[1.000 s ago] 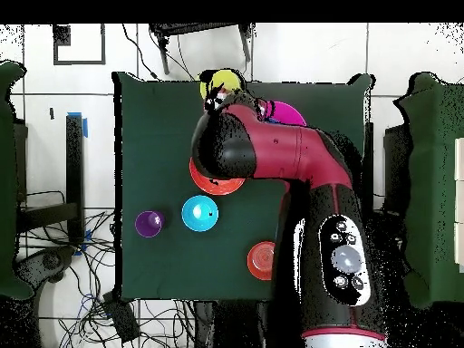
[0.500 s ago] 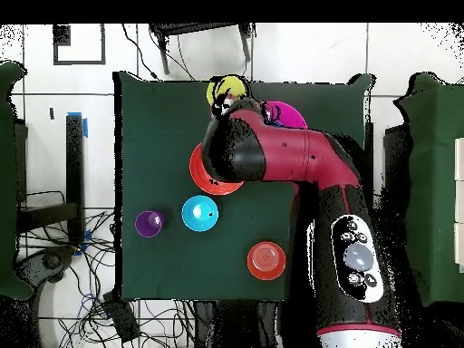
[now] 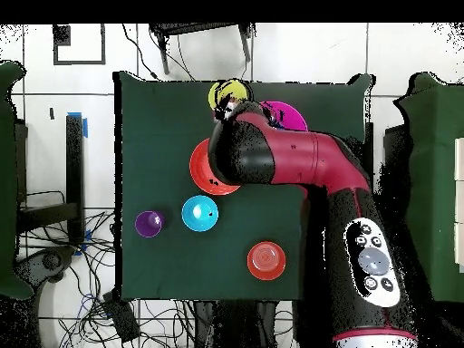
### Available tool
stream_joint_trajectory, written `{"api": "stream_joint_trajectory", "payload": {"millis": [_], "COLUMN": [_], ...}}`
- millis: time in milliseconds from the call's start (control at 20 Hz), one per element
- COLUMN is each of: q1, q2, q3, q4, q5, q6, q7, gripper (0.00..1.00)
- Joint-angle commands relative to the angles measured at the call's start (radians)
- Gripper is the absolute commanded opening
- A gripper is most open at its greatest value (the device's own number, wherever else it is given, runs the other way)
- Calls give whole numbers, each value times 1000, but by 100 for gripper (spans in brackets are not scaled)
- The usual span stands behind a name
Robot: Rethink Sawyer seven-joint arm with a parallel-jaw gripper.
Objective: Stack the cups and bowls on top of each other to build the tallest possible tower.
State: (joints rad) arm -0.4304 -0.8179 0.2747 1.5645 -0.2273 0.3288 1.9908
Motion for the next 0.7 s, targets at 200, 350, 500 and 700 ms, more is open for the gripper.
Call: {"api": "stream_joint_trajectory", "payload": {"millis": [200,350,500,700], "q1": [-57,-65,-66,-61], "q2": [-36,-44,-35,-14], "q3": [136,144,145,138], "q4": [128,140,132,124], "q5": [-82,-93,-111,-135], "q6": [147,147,141,121], "q7": [-197,-187,-178,-165], "gripper": [0,0,0,0]}}
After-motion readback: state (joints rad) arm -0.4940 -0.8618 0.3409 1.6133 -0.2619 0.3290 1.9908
